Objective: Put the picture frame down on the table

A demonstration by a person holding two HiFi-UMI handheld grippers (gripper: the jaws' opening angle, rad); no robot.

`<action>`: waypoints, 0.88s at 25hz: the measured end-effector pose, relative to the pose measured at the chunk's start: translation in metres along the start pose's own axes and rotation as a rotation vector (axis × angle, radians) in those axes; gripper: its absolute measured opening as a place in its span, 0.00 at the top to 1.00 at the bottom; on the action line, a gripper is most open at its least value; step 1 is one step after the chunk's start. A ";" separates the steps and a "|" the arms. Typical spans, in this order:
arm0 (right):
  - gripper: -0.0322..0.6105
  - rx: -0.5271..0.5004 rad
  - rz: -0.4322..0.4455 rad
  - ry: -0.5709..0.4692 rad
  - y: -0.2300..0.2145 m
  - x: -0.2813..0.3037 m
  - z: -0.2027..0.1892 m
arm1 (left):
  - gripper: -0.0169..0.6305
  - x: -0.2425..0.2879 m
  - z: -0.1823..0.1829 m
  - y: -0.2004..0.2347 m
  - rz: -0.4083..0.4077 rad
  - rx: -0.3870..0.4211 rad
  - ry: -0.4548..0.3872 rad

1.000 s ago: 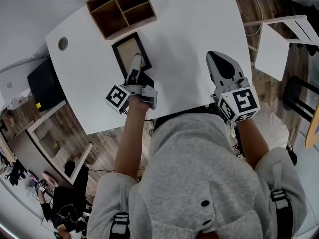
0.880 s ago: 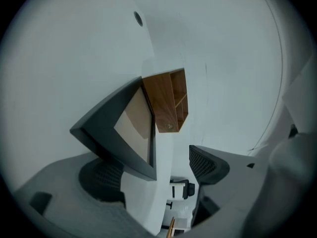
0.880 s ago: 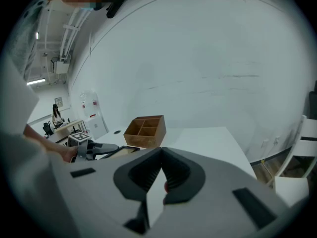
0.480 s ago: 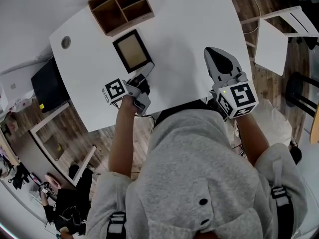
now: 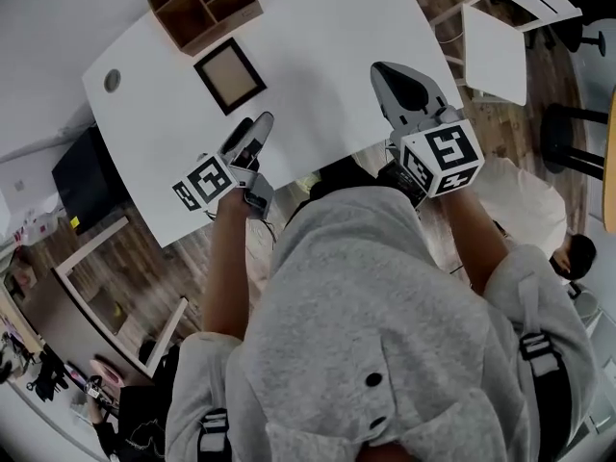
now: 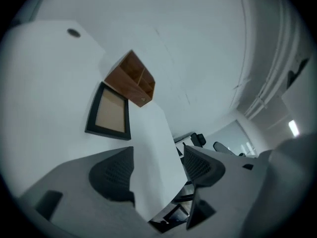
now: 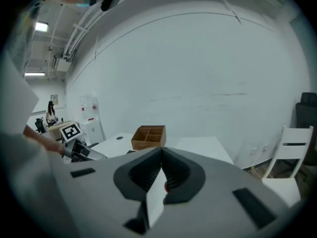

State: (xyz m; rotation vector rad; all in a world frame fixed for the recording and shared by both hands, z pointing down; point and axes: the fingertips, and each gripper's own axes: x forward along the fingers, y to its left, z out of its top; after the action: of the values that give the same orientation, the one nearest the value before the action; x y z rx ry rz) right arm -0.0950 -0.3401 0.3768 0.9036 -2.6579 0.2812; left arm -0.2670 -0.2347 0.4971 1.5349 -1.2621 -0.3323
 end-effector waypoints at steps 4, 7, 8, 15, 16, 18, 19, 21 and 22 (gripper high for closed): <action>0.91 0.012 -0.041 -0.026 0.014 -0.036 -0.001 | 0.87 -0.047 0.008 -0.025 0.098 0.282 -0.140; 0.91 0.017 -0.083 -0.047 0.022 -0.062 0.001 | 0.94 -0.077 0.006 -0.043 0.179 0.490 -0.200; 0.91 0.019 -0.091 -0.055 0.025 -0.070 0.002 | 0.94 -0.085 0.005 -0.049 0.202 0.555 -0.212; 0.91 -0.018 -0.108 -0.069 0.037 -0.109 -0.002 | 0.94 -0.127 -0.010 -0.102 0.216 0.766 -0.302; 0.91 -0.019 -0.108 -0.072 0.037 -0.113 -0.003 | 0.94 -0.131 -0.012 -0.110 0.216 0.786 -0.317; 0.91 -0.024 -0.106 -0.082 0.036 -0.122 -0.002 | 0.94 -0.139 -0.019 -0.124 0.224 0.829 -0.338; 0.91 -0.027 -0.103 -0.088 0.036 -0.127 -0.002 | 0.94 -0.143 -0.024 -0.130 0.229 0.848 -0.345; 0.91 -0.035 -0.096 -0.100 0.036 -0.137 -0.001 | 0.94 -0.149 -0.034 -0.141 0.242 0.876 -0.355; 0.91 -0.037 -0.093 -0.106 0.035 -0.143 0.000 | 0.94 -0.151 -0.040 -0.146 0.248 0.886 -0.361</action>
State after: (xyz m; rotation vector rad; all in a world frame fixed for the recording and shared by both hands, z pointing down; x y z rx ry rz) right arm -0.0100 -0.2328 0.3229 1.0534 -2.6971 0.1660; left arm -0.2200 -0.1070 0.3322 2.0642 -2.0285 0.1597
